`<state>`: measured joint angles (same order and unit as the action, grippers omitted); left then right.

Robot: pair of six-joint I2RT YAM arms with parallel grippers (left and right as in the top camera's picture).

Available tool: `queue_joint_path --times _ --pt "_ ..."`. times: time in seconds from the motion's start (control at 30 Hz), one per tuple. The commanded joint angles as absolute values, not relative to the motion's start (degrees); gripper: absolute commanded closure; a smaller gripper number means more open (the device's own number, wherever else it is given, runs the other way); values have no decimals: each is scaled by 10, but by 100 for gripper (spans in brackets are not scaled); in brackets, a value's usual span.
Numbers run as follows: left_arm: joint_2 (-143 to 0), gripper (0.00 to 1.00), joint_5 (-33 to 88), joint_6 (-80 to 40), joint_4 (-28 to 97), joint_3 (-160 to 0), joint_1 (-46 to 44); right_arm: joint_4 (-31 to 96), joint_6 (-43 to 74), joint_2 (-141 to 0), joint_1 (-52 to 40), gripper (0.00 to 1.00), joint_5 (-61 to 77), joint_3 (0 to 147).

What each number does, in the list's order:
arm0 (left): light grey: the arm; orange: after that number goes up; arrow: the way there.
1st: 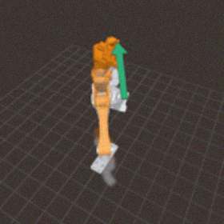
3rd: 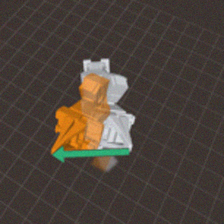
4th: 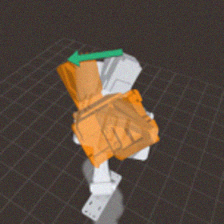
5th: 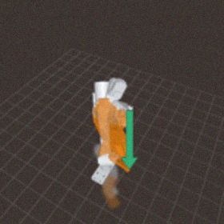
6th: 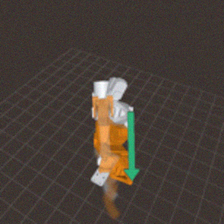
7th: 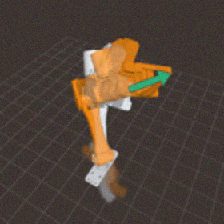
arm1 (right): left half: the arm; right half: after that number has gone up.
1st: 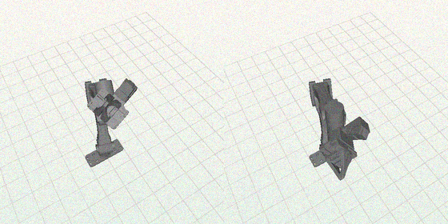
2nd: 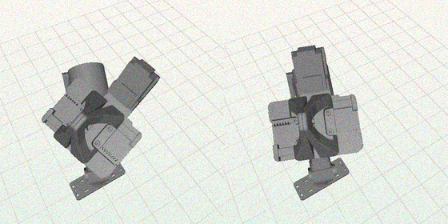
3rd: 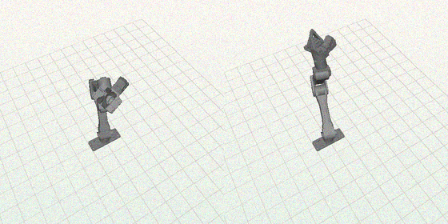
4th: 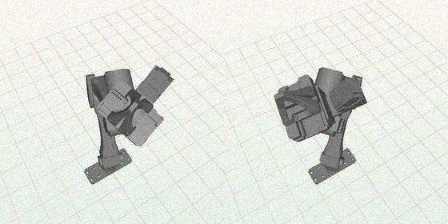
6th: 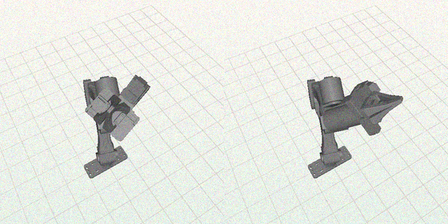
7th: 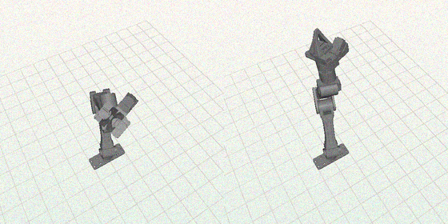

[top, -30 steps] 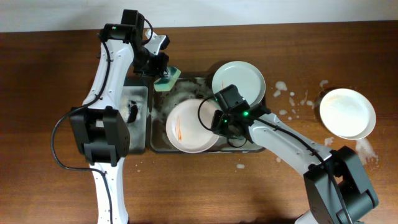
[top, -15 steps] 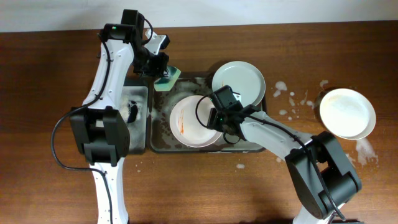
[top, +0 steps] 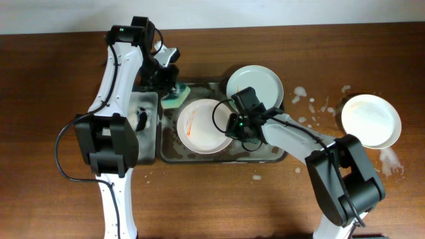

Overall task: Clean dirty plates on tray and stack at the side
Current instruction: 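Scrub the pink plate with the sponge in the left gripper while the right holds it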

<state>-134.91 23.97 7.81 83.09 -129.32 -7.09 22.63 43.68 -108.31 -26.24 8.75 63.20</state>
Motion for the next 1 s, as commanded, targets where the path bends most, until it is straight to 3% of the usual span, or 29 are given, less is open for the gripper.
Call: queue_joint_path --times 0.0,0.37,0.8,0.97 --pt "-1350 100 242 109 831 -1256 -95 230 422 -1098 -254 96 114 633" --pt "-1350 100 202 108 616 -1082 -145 220 420 -1098 -254 96 121 633" --pt "-1350 100 182 83 793 -1087 -145 220 420 -1098 -254 96 130 633" --pt "-1350 100 182 109 876 -1180 -145 220 420 -1098 -254 96 131 633"
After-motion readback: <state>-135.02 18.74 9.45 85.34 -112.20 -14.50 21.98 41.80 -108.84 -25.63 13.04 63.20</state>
